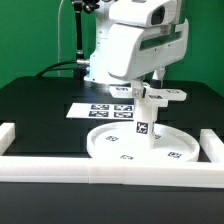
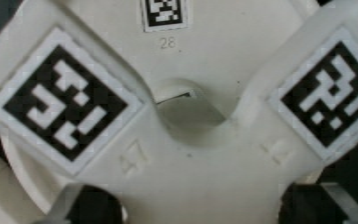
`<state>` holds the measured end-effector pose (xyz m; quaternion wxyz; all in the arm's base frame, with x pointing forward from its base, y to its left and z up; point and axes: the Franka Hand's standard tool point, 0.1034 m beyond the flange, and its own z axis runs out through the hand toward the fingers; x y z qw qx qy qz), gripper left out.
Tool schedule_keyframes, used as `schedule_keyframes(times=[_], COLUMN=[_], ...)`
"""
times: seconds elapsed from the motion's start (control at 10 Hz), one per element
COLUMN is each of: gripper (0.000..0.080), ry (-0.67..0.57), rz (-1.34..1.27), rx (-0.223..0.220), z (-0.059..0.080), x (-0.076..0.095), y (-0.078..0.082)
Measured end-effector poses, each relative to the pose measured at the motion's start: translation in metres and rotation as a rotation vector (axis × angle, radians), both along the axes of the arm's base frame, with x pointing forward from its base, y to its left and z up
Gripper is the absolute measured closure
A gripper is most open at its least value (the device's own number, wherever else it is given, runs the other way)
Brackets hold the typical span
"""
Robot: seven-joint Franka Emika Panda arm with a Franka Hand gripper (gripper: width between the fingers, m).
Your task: Assemble round table
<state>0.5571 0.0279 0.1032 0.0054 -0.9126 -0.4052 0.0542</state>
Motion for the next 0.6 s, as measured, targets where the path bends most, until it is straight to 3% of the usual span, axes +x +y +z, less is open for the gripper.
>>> schedule_keyframes(times=[0.6], gripper=[0.036], ry=[-0.001], rz=[-0.537], rx=[0.002], z=[0.0009], x=[-0.0009], y=[0.0084])
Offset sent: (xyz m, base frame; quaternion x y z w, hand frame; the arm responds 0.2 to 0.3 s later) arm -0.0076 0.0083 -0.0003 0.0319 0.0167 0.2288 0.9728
